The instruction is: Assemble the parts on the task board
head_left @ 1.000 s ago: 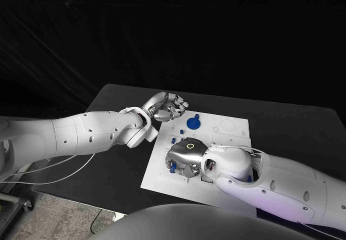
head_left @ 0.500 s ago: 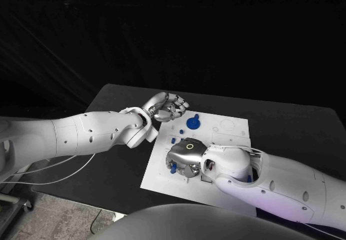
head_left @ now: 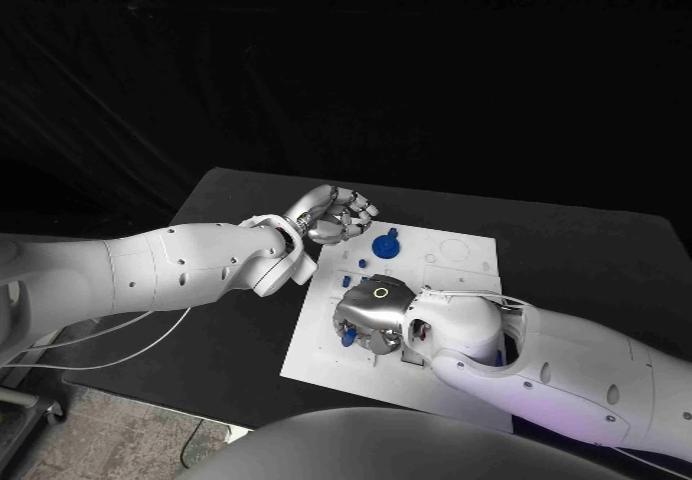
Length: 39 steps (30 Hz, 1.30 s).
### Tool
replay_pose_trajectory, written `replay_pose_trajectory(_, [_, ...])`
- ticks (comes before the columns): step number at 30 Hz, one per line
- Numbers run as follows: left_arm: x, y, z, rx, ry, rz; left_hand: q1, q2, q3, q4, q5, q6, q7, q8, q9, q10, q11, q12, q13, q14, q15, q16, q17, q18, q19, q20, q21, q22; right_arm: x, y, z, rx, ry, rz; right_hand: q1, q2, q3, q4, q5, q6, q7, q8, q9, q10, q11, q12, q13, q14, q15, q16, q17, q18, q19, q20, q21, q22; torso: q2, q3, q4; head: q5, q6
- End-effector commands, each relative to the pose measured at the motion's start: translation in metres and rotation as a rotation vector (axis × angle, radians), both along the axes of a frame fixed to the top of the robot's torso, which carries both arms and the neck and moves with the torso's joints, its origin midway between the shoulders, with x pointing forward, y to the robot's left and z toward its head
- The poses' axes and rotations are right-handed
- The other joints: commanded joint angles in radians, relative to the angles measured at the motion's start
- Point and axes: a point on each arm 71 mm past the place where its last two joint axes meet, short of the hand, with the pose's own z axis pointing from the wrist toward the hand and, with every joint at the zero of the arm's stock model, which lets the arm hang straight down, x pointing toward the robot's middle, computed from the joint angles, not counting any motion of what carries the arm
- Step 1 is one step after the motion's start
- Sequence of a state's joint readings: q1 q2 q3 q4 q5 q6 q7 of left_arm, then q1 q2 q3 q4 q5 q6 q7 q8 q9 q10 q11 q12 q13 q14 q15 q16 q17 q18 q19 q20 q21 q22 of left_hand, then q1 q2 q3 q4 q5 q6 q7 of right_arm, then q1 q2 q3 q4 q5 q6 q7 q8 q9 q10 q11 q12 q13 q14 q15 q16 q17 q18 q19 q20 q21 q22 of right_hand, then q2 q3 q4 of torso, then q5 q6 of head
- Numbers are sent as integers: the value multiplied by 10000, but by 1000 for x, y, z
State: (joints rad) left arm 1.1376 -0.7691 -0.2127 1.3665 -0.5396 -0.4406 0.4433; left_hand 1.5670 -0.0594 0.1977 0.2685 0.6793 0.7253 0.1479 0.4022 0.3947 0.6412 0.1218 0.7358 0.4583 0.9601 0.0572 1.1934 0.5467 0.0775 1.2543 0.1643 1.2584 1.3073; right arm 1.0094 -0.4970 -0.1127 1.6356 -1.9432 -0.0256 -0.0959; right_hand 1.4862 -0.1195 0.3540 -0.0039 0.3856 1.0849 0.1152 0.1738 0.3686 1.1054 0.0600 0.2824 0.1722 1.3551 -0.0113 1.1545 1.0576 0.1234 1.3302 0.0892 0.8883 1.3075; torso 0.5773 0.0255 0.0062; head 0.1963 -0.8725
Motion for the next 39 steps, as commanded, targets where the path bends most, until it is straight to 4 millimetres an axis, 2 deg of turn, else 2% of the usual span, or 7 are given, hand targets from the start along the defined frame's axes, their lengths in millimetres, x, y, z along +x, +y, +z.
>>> replay_pose_trajectory(1, [-1, -2, 0, -47, 68, -165, 107, 7, 33, 20, 21, -39, 64, 39, -13, -40, 40, 4, -12, -101, 3, -25, -16, 100, -90, -2, -37, 1465, 0, -1, -1, -221, -251, -30, -152, 38, -37, -40, -51, 91, -26, 58, 79, 69, 8, -40, 20, -98, -9, -54, -22, 1, -67, -15, -54, 1020, -4, 1, 0, 21, -2])
replay_pose_trajectory(11, [0, -2, -1, -30, 120, -161, 107, 7, 33, 20, 21, -39, 64, 39, -13, -40, 40, 4, -12, -101, 3, -25, -16, 100, -90, -2, -37, 1465, 2, -3, -2, -305, -230, -216, -280, 31, -68, -24, -111, -37, -46, 17, 187, -49, 27, -150, 34, -160, -3, -134, -110, 15, -140, -14, -159, 989, -1, 5, -4, 12, -2])
replay_pose_trajectory(21, [0, -2, -2, -11, 175, -154, 111, 16, 34, 25, 16, -47, 66, 40, -19, -29, 45, 15, -14, -111, 8, -36, -26, 102, -103, 1, -49, 1461, 5, -4, -2, -158, -199, -429, -410, 9, -55, -24, -56, -396, 43, -177, 244, -215, 122, -264, 75, -201, 61, -171, -156, 11, -191, 46, -217, 971, -4, 3, -3, -8, -2])
replay_pose_trajectory(28, [0, -2, -2, -6, 201, -163, 111, 16, 34, 25, 16, -47, 66, 40, -19, -29, 45, 15, -14, -111, 8, -36, -26, 102, -103, 1, -49, 1461, 4, -4, -2, -119, -193, -430, -435, -21, -23, -57, -36, -557, 61, -279, 264, -348, 166, -336, 95, -244, 89, -210, -199, 25, -235, 79, -291, 953, -4, 1, -2, -22, -2])
replay_pose_trajectory(31, [0, -2, -2, -7, 212, -173, 111, 16, 34, 25, 16, -47, 66, 40, -19, -29, 45, 15, -14, -111, 8, -36, -26, 102, -103, 1, -49, 1461, 4, -4, -1, -100, -178, -395, -464, -51, -3, -71, -61, -773, 40, -409, 245, -397, 192, -359, 119, -265, 108, -225, -219, 28, -250, 99, -305, 949, -1, 3, 1, -26, -2])
replay_pose_trajectory(35, [0, -3, -2, -6, 223, -180, 111, 16, 34, 25, 16, -47, 66, 40, -19, -29, 45, 15, -14, -111, 8, -36, -26, 102, -103, 1, -49, 1461, 3, -3, -1, -76, -141, -357, -539, -112, 13, -70, -245, -1143, -17, -632, 190, -546, 236, -426, 144, -289, 123, -247, -250, 37, -272, 124, -341, 938, -2, 1, -1, -31, -2])
replay_pose_trajectory(39, [0, -2, -2, -3, 236, -182, 114, 13, 30, 27, 10, -52, 71, 42, -24, -26, 49, 20, -18, -119, 13, -44, -33, 103, -113, 5, -57, 1458, 2, -3, 0, 17, -76, -317, -741, -187, -49, 38, -938, -1637, -64, -935, 72, -830, 308, -515, 188, -284, 160, -238, -257, 43, -288, 167, -398, 914, -1, 2, -3, -26, -2])
